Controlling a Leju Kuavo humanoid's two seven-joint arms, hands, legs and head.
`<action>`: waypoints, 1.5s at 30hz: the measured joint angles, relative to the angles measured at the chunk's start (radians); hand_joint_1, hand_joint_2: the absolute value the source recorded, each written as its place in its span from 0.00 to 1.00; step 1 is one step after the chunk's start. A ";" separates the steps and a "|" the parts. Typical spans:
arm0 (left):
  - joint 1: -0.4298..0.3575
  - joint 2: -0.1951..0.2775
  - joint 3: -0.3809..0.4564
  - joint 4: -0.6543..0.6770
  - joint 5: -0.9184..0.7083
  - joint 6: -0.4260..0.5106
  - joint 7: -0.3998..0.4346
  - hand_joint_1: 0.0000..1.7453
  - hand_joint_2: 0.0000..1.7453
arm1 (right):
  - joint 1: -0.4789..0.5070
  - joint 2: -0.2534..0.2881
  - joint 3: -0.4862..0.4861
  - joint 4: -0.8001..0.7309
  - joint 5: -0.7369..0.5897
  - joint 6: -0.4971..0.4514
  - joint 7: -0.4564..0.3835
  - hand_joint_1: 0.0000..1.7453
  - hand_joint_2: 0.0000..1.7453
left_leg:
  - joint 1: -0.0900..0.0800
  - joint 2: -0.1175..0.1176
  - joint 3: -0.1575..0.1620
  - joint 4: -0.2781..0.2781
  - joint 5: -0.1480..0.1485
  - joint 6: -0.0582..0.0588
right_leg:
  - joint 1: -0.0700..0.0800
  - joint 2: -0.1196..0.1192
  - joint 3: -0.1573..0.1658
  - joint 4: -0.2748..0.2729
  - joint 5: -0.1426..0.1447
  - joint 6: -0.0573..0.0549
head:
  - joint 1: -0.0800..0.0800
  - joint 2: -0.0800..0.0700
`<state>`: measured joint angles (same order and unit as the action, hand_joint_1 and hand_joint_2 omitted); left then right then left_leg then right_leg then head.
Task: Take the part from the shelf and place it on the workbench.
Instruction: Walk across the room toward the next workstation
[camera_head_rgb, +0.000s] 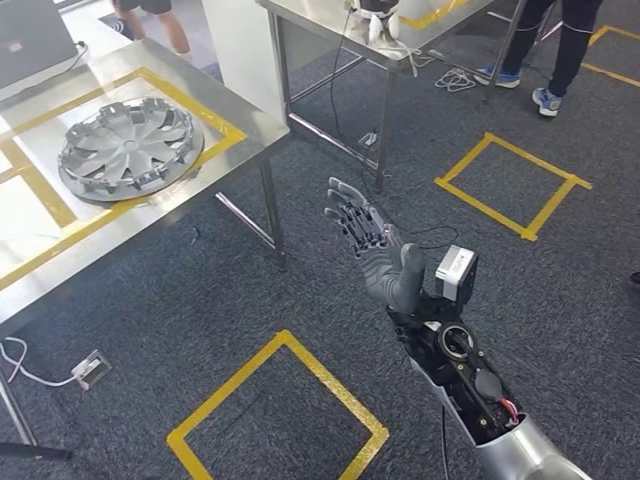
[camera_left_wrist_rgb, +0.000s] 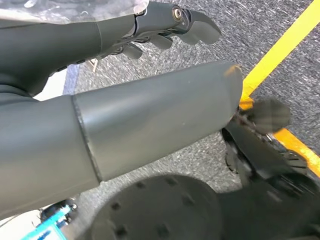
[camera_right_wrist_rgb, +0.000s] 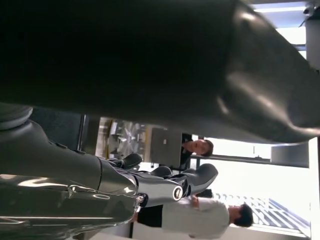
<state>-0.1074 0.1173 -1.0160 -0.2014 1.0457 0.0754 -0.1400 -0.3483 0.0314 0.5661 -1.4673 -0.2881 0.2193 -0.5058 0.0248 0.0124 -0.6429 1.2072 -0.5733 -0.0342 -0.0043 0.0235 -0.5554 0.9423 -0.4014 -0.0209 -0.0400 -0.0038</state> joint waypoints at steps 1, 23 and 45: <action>0.002 0.000 0.000 0.000 0.001 0.000 0.000 0.00 0.00 | 0.006 -0.002 -0.004 -0.001 -0.001 0.000 0.000 0.00 0.00 | -0.001 -0.005 -0.024 0.044 -0.009 0.002 | 0.002 0.012 0.000 0.000 0.000 -0.001 | 0.000 0.000; 0.001 -0.001 0.000 0.000 0.002 0.000 0.000 0.00 0.00 | 0.035 -0.022 -0.053 -0.048 -0.012 -0.008 -0.001 0.00 0.00 | -0.008 0.065 0.129 -0.270 0.132 0.018 | -0.003 -0.075 -0.007 0.015 -0.015 0.042 | 0.004 0.000; 0.001 -0.002 0.000 0.000 0.005 0.000 0.000 0.00 0.00 | 0.038 -0.025 -0.060 -0.059 -0.015 -0.009 0.000 0.00 0.00 | -0.006 -0.010 0.108 -0.281 0.158 0.043 | 0.002 -0.002 -0.106 0.218 -0.115 0.042 | 0.005 0.000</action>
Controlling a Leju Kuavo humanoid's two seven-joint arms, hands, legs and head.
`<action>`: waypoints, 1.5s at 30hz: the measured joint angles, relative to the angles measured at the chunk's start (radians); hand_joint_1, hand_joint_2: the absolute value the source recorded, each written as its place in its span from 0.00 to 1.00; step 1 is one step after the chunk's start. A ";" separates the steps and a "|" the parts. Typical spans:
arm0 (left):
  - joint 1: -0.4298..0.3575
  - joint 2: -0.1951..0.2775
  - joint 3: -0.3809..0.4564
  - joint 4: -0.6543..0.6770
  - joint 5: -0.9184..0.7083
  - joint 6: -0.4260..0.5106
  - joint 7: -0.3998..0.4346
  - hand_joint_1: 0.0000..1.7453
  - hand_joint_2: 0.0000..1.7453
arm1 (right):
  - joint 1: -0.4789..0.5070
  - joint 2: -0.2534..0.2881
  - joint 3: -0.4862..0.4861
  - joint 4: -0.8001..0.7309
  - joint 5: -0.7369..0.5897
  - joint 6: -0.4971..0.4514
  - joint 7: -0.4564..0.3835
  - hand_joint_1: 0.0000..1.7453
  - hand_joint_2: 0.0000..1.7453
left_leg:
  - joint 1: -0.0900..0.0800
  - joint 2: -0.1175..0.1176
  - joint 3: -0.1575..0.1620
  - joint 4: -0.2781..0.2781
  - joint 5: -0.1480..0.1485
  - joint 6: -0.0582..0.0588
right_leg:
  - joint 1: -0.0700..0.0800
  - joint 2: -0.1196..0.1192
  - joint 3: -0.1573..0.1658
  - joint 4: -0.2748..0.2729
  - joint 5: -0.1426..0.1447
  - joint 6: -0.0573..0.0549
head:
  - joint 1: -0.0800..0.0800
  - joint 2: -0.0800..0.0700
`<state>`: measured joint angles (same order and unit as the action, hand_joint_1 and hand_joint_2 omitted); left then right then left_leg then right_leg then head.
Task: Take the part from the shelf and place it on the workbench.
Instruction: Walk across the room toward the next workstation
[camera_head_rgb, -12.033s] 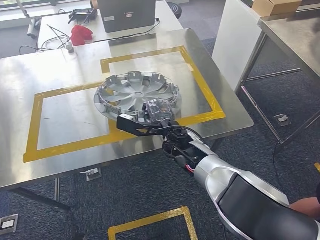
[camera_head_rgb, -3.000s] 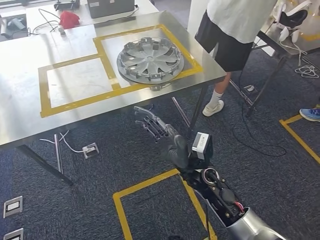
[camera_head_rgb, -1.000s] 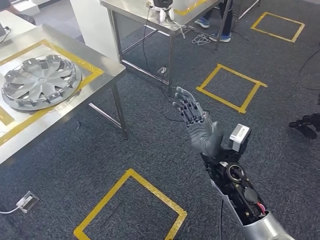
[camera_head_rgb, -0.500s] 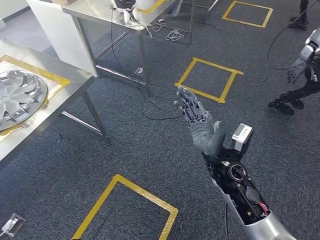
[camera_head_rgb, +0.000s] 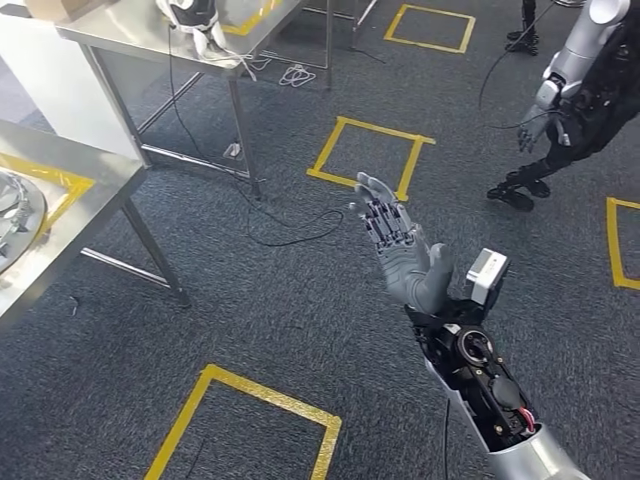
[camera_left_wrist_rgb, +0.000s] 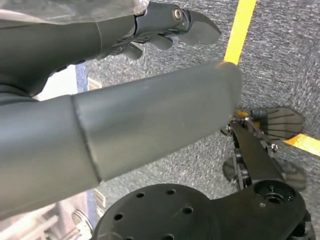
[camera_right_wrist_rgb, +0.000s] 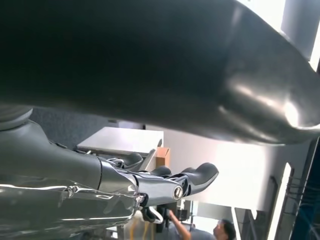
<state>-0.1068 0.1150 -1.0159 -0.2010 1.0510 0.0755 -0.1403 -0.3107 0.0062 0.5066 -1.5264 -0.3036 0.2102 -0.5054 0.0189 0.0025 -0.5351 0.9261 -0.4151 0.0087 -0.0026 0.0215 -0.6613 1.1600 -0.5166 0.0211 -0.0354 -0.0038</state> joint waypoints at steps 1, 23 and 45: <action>0.001 0.000 0.000 0.000 0.000 0.000 0.000 0.00 0.00 | 0.001 0.000 0.000 0.000 -0.001 0.000 0.000 0.00 0.00 | -0.001 0.010 0.000 0.000 -0.001 0.001 | -0.003 -0.008 -0.033 0.066 -0.024 0.004 | 0.000 0.000; 0.001 -0.003 0.000 0.000 0.003 0.000 0.000 0.00 0.00 | 0.012 -0.001 -0.012 -0.010 0.003 -0.011 0.006 0.00 0.00 | -0.004 -0.052 -0.013 0.032 -0.013 -0.024 | 0.006 0.075 0.096 -0.204 0.109 -0.040 | -0.004 0.000; -0.003 -0.006 0.000 0.000 0.003 0.000 -0.006 0.00 0.00 | 0.015 -0.001 -0.035 -0.023 0.007 -0.028 -0.001 0.00 0.00 | -0.005 0.027 -0.049 0.163 -0.113 -0.046 | -0.002 -0.015 0.095 -0.202 0.105 -0.045 | -0.003 0.000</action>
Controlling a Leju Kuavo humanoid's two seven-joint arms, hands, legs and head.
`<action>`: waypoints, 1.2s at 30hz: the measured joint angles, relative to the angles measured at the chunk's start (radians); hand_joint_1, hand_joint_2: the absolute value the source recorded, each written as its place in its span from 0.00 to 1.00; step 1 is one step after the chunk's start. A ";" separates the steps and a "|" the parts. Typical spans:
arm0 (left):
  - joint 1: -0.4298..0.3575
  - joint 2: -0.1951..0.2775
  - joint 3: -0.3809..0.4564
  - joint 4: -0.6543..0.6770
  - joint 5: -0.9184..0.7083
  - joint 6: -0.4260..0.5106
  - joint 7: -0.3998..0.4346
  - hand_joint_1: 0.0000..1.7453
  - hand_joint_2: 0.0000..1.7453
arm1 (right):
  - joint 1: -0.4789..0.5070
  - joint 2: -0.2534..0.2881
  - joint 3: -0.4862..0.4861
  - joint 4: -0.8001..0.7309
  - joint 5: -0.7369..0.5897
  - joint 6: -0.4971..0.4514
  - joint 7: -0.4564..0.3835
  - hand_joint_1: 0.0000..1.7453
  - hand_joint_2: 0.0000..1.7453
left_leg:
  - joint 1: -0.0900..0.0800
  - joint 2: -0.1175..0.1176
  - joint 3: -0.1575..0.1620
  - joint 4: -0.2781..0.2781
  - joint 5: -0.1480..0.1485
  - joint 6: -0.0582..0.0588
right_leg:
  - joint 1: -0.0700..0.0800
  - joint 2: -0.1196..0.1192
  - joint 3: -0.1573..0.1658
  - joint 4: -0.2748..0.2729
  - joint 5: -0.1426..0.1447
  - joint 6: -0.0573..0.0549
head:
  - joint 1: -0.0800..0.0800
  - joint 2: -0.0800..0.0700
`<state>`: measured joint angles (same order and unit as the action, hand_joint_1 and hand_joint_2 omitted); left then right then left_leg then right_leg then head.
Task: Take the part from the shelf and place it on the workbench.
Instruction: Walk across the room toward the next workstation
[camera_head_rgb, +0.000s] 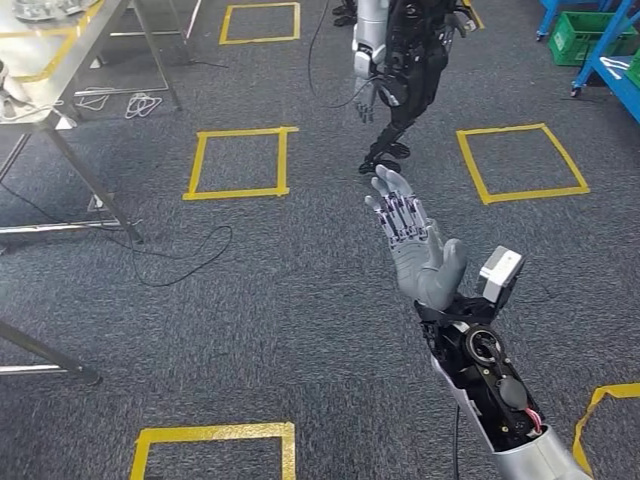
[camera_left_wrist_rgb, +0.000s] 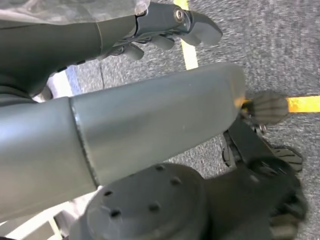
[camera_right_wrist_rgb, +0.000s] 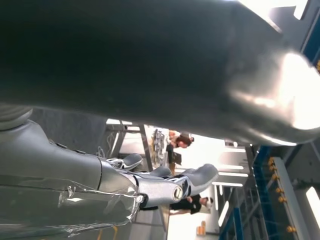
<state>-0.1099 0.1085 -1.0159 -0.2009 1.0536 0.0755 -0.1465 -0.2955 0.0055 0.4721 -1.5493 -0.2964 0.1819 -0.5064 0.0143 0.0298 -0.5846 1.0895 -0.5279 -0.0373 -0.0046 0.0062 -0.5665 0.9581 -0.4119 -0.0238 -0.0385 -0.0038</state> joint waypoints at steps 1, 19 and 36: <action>0.001 0.000 0.000 0.000 0.000 0.000 0.000 0.00 0.00 | 0.001 0.000 0.000 0.000 0.000 0.000 0.000 0.00 0.00 | 0.000 -0.013 -0.040 0.078 -0.032 -0.001 | 0.001 0.009 -0.001 0.000 0.001 -0.003 | 0.000 0.000; 0.004 0.003 0.000 0.000 0.000 0.004 0.000 0.00 0.00 | 0.016 0.000 -0.005 -0.005 0.000 -0.006 -0.002 0.00 0.00 | -0.003 0.004 0.054 -0.167 0.103 0.047 | -0.005 0.002 -0.141 0.292 -0.125 0.047 | 0.003 0.000; 0.006 0.002 0.000 0.000 0.000 0.005 0.000 0.00 0.00 | 0.016 0.000 -0.009 -0.011 0.000 -0.013 -0.006 0.00 0.00 | -0.001 -0.035 -0.046 0.051 0.026 0.007 | 0.002 0.062 0.006 0.001 -0.005 -0.006 | -0.001 0.000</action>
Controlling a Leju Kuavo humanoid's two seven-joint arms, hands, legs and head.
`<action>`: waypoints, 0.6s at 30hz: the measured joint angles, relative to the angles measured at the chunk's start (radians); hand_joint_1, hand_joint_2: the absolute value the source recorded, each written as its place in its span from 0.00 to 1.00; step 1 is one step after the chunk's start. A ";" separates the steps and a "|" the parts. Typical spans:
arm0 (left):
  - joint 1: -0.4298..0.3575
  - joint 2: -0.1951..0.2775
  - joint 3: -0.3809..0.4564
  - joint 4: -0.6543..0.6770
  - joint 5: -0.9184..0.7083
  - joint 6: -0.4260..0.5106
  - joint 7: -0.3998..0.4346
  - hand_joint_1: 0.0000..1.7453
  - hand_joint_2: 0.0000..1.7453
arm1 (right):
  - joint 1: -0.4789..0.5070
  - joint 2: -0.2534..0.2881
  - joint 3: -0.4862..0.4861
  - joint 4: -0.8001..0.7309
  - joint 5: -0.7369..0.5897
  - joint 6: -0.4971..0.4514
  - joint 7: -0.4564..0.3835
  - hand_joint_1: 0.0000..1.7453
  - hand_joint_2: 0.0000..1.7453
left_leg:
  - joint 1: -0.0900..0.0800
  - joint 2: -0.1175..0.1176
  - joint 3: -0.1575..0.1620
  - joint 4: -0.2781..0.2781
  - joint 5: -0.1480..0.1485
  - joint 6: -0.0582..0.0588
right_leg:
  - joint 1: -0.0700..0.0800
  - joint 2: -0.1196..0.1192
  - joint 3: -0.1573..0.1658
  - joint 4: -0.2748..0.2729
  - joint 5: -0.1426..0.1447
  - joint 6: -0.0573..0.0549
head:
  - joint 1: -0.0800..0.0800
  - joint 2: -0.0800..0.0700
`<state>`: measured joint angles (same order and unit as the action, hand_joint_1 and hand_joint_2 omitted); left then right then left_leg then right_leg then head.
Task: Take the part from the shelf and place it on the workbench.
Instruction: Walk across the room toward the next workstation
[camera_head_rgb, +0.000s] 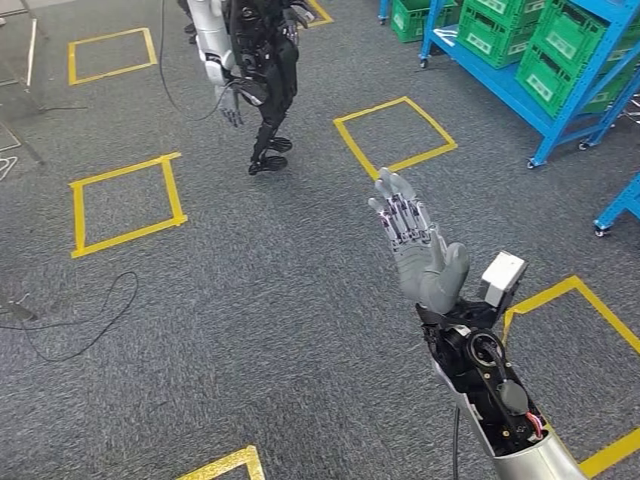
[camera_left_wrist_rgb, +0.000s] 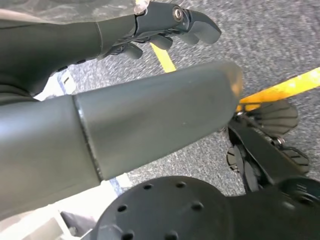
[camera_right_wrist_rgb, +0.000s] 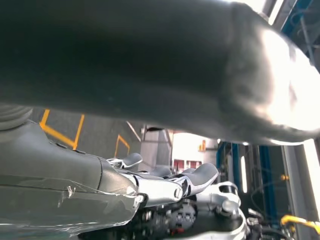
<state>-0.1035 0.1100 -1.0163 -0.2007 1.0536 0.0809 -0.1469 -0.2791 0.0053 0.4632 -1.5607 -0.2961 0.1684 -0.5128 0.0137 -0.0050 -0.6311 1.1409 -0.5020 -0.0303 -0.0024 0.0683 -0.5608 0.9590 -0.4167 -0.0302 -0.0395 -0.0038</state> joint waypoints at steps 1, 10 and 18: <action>0.000 0.001 0.000 0.000 0.000 0.000 0.000 0.00 0.00 | 0.000 0.000 0.000 0.000 0.000 0.000 0.000 0.00 0.00 | 0.000 -0.018 0.035 -0.080 0.035 0.005 | 0.001 0.010 0.000 0.000 0.000 0.001 | 0.000 0.000; -0.006 0.000 0.000 0.000 0.000 0.000 0.000 0.00 0.00 | 0.000 0.000 -0.008 -0.003 0.001 -0.004 -0.002 0.00 0.00 | 0.000 0.009 0.101 -0.225 0.078 0.040 | 0.001 -0.039 -0.082 0.161 -0.093 0.041 | 0.005 0.000; -0.003 -0.003 0.000 0.000 0.000 0.000 0.000 0.00 0.00 | 0.003 0.000 -0.012 -0.005 0.002 -0.005 -0.002 0.00 0.00 | -0.004 0.076 0.109 -0.212 0.060 0.022 | -0.005 -0.121 -0.007 0.025 -0.020 0.044 | 0.005 0.000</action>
<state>-0.1067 0.1070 -1.0162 -0.2007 1.0536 0.0809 -0.1469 -0.2765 0.0051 0.4507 -1.5655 -0.2945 0.1631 -0.5146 0.0102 0.0706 -0.5216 0.9291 -0.4416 -0.0087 -0.0073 -0.0525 -0.5680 0.9836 -0.4362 0.0142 -0.0343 -0.0038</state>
